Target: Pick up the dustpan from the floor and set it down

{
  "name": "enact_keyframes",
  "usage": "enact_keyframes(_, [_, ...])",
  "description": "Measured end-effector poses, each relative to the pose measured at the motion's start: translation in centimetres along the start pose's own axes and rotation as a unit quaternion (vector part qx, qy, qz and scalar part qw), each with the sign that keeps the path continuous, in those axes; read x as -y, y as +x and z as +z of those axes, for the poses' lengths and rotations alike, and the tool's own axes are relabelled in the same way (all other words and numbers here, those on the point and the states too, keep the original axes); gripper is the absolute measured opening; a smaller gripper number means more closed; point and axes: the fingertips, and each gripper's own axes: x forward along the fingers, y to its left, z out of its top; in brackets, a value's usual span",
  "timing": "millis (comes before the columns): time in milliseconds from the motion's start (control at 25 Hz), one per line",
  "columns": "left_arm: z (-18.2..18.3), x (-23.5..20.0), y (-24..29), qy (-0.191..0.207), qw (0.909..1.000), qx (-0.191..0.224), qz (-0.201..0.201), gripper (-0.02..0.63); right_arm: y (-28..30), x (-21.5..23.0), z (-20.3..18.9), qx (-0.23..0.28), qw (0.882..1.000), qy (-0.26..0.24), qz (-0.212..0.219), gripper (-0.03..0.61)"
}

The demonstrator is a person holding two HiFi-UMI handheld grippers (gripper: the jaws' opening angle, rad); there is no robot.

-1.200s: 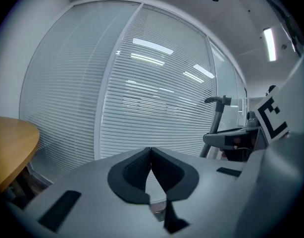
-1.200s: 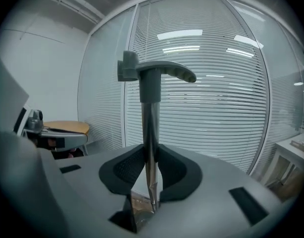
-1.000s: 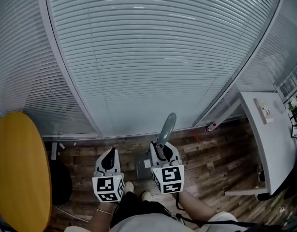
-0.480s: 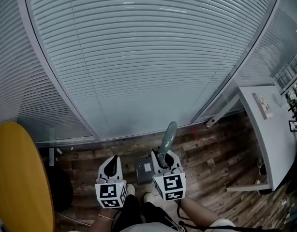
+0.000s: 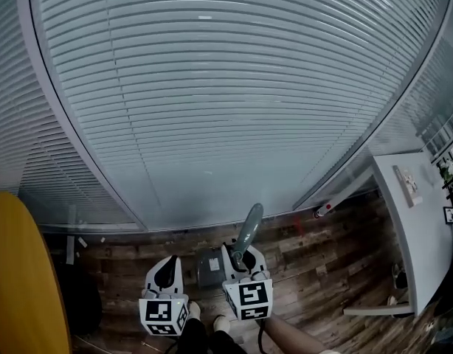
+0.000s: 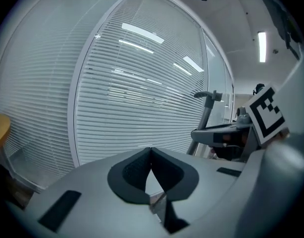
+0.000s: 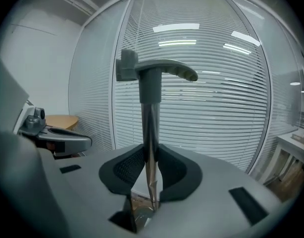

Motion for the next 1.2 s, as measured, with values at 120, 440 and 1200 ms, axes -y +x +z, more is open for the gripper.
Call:
enact_keyframes(120, [0.2,-1.0,2.0,0.002,1.0,0.005,0.002,0.018,2.2,0.5,-0.2,0.001,1.0,-0.006,-0.001,0.1])
enact_keyframes(440, [-2.2,-3.7,5.6,0.021,0.9997,0.009,0.011,0.018,7.0,1.3,-3.2,0.002,1.0,-0.004,0.001,0.101])
enact_keyframes(1200, [-11.2,-6.5,13.0,0.011,0.9989,-0.043,-0.012,0.018,15.4,2.2,-10.8,-0.031,0.999,0.015,0.004,0.101])
